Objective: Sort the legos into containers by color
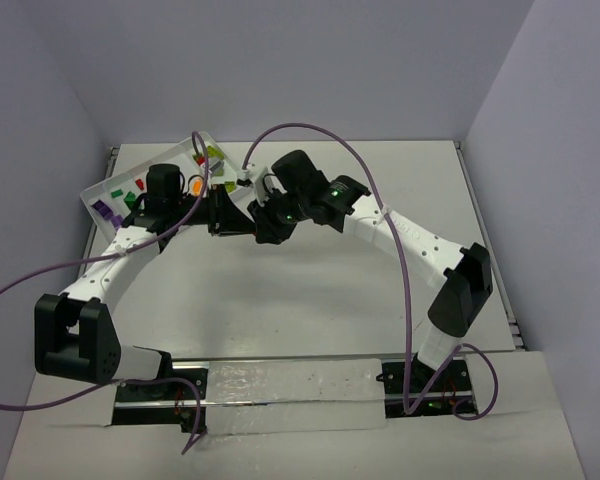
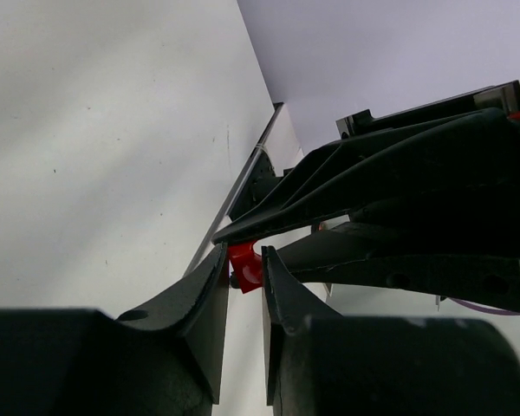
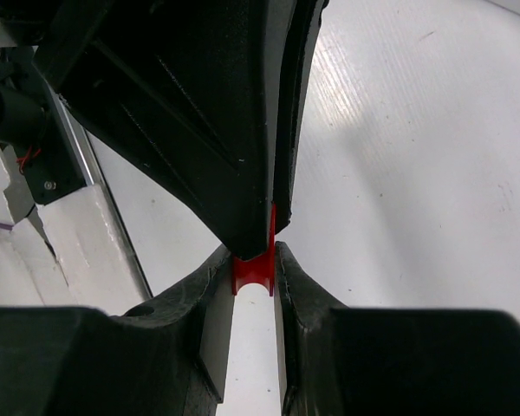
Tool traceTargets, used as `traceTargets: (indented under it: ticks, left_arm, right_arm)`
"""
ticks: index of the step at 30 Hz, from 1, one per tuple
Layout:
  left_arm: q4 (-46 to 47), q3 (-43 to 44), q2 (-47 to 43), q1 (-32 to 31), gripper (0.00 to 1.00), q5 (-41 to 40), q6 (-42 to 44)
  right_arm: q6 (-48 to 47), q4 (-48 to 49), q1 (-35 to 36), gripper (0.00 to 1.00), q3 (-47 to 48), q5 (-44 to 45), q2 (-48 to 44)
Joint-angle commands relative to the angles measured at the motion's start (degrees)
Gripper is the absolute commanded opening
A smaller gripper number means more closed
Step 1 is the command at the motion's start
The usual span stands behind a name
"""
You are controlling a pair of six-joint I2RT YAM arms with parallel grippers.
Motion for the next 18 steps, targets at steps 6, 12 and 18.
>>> traceTargets:
  ticks: [6, 12, 18]
  left_arm:
    - [-1.8, 1.3, -0.8, 0.6, 0.0, -0.2, 3.3]
    - [-16.2, 10.0, 1.7, 10.2, 0.0, -4.7, 16.7]
    - [-26.6, 19.9, 7.1, 20.8, 0.0, -21.1, 31.7]
  right_arm:
    - [0.0, 1.8, 0.3, 0.56, 2.4, 0.8, -0.7]
    - [-0.8, 2.2, -0.4, 1.0, 0.1, 2.5, -3.4]
    - [-1.1, 3.8, -4.1, 1.0, -3.7, -0.3, -6.6]
